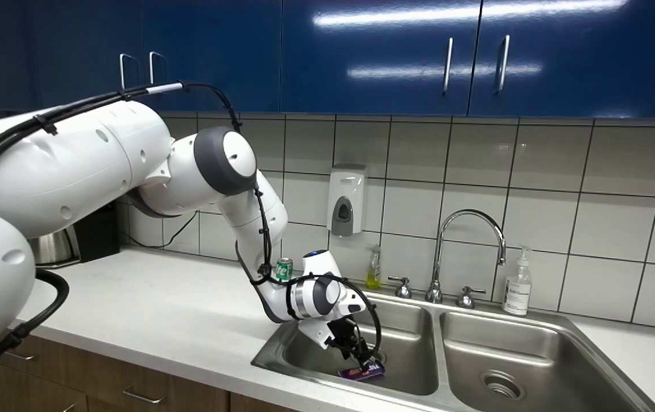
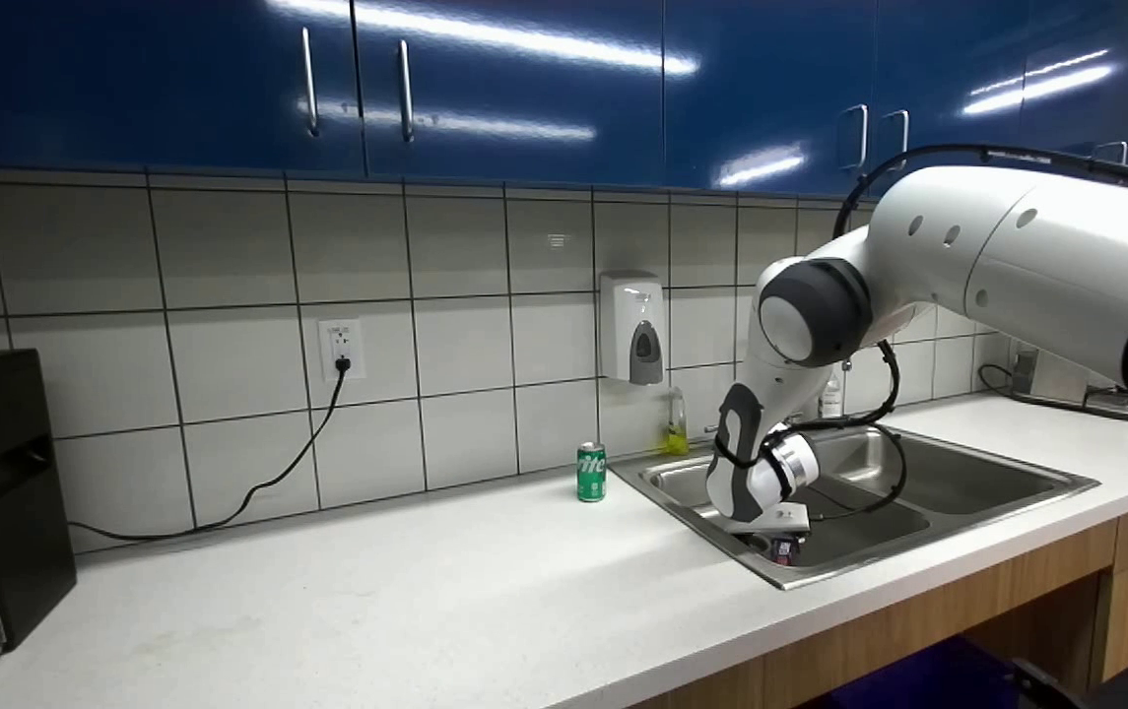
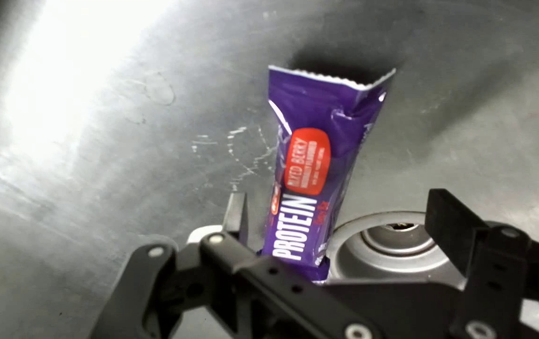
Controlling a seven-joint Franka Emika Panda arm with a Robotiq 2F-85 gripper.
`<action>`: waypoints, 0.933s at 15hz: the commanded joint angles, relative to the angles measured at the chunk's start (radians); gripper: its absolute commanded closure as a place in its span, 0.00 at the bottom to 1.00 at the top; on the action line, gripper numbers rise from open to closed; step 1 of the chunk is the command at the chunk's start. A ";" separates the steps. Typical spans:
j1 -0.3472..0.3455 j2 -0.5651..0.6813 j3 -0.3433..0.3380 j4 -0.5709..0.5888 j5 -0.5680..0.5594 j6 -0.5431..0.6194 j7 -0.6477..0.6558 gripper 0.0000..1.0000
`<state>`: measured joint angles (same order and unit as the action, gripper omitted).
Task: Put the chocolate bar in the sink
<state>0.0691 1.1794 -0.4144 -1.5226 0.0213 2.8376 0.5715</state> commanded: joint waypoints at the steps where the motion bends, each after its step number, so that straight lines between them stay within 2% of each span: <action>1: 0.003 -0.011 0.001 0.018 0.015 -0.033 -0.024 0.00; 14: 0.076 -0.082 -0.066 -0.008 -0.005 -0.038 -0.010 0.00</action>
<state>0.1217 1.1464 -0.4648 -1.4990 0.0212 2.8371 0.5727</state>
